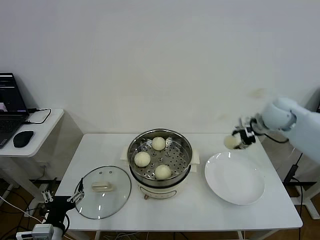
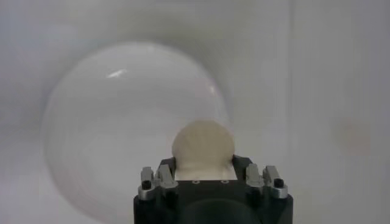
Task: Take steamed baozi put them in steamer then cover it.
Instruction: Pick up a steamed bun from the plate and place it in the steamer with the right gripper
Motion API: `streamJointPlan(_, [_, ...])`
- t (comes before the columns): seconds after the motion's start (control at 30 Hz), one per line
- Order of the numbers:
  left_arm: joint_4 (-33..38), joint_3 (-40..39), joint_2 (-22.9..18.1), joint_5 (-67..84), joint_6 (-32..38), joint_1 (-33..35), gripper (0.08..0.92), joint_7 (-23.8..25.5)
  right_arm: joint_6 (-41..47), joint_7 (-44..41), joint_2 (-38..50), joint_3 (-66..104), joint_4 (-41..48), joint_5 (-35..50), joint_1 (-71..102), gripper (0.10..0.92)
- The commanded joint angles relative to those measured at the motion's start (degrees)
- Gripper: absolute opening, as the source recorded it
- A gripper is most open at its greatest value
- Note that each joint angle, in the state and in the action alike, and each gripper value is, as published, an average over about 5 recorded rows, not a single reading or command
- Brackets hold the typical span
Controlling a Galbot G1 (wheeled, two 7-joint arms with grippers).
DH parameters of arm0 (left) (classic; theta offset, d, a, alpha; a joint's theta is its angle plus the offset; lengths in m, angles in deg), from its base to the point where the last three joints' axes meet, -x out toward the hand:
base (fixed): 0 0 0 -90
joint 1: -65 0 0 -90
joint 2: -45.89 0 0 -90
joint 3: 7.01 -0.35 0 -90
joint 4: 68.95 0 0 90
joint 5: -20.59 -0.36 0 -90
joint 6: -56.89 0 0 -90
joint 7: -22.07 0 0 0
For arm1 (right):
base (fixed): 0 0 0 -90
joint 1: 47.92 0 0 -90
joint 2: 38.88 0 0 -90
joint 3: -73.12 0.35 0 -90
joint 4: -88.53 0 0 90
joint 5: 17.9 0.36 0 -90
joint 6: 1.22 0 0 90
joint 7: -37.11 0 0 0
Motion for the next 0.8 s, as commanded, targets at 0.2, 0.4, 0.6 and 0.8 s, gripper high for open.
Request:
streamJointPlan(0.2, [0.01, -0.01, -0.42, 0.07, 0.12, -0.08, 0.823, -0.03, 17.92, 15.47, -18.04, -14.76, -9.02, 27.06, -15.54, 0.594])
streamJointPlan(0.4, [-0.03, -0.08, -0.91, -0.06, 0.11, -0.12, 0.823, -0.03, 18.44, 20.27, -23.43, -14.85, -6.65, 29.45, -10.99, 0.594])
streamJointPlan(0.6, [-0.14, 0.02, -1.21, -0.07, 0.13, -0.03, 0.823, -0.07, 18.48, 21.50, -25.92, -14.95, -3.04, 27.33, -6.19, 0.594])
streamJointPlan(0.8, [-0.23, 0.37, -1.15, 0.01, 0.14, 0.07, 0.823, -0.08, 18.46, 20.98, -25.62, -14.83, 0.33, 24.21, -2.34, 0.594])
